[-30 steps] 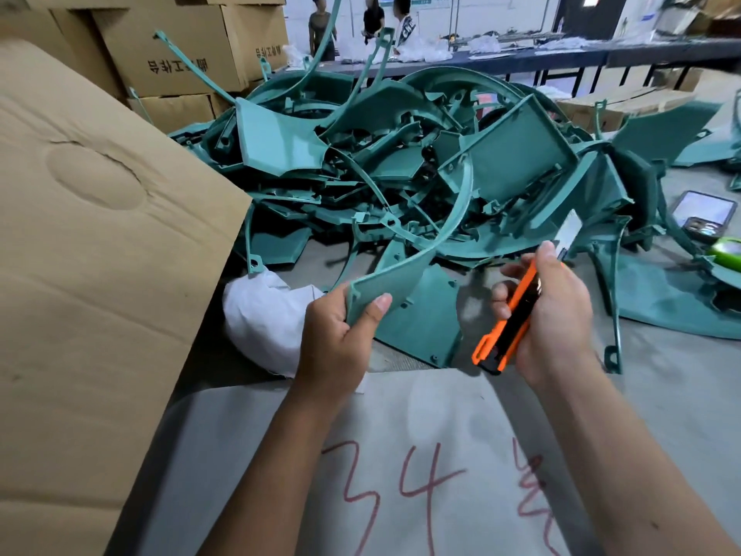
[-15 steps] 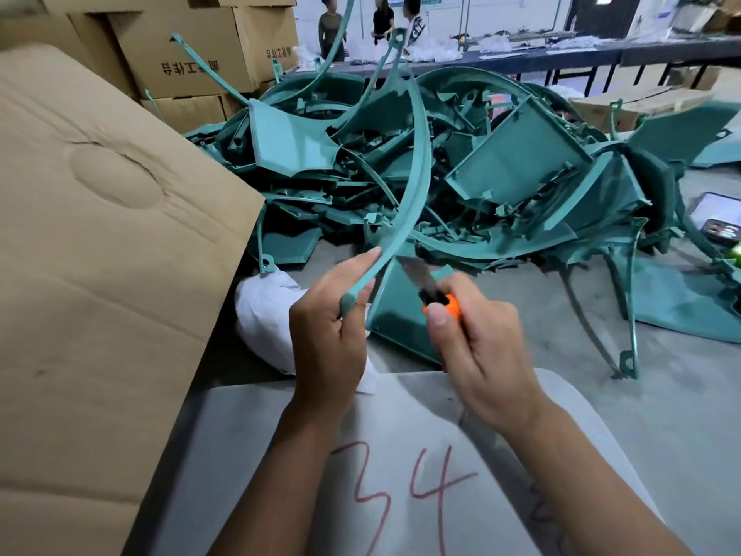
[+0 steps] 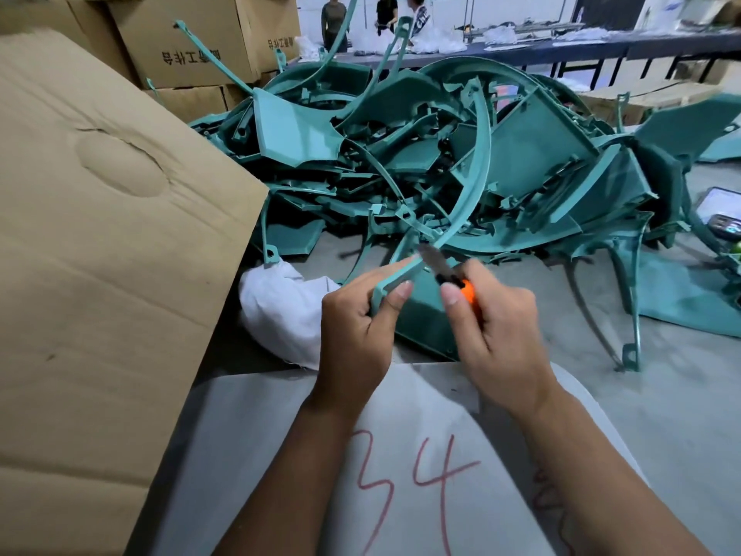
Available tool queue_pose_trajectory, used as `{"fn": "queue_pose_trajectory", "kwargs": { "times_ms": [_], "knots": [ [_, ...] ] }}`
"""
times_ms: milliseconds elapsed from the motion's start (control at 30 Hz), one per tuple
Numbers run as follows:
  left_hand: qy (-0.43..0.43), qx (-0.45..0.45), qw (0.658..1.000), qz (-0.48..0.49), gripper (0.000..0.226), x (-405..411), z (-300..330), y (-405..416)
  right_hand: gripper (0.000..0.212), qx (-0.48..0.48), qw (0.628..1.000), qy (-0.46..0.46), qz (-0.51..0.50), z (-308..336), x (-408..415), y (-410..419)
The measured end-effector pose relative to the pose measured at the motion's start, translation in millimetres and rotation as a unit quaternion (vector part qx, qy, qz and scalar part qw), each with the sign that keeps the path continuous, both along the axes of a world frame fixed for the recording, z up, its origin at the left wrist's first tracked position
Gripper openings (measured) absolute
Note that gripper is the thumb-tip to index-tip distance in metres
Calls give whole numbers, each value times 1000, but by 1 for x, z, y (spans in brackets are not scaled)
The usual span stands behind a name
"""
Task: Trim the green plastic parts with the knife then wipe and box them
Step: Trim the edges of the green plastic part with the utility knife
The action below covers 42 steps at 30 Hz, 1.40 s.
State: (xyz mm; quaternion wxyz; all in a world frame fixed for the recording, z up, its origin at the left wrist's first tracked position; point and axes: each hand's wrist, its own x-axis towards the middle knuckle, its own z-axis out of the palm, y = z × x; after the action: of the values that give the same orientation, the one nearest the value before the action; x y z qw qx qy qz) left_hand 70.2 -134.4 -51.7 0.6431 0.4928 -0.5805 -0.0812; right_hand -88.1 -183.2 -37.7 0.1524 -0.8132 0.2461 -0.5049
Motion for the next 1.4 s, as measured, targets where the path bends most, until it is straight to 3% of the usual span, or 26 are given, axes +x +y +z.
{"fn": "queue_pose_trajectory", "kwargs": {
  "times_ms": [167,433,533,700,833,933,1133,1233,1400],
  "knots": [
    [36,67,995,-67,19,5,5,4,31,19,990,-69,-121,3,-16,-18],
    [126,134,972,-149,22,34,17,16,36,83,968,-101,-213,0,-38,-37],
    [211,136,959,-135,25,47,14,17,40,124,953,-107,-257,-3,-43,-44],
    [332,50,941,-45,33,53,12,10,37,170,948,-168,-208,-2,-36,-39],
    [316,45,948,10,32,62,12,11,35,150,960,-171,-165,-1,-33,-33],
    [259,68,963,36,39,66,9,11,34,112,975,-121,-148,-1,-31,-30],
    [213,83,973,18,34,71,10,18,26,58,993,-35,-98,-2,-27,-28],
    [213,79,974,-23,30,71,15,22,33,87,987,-19,-132,-4,-29,-32],
    [222,89,970,-50,34,73,19,26,42,141,951,-16,-274,-7,-43,-46]
  ]
}}
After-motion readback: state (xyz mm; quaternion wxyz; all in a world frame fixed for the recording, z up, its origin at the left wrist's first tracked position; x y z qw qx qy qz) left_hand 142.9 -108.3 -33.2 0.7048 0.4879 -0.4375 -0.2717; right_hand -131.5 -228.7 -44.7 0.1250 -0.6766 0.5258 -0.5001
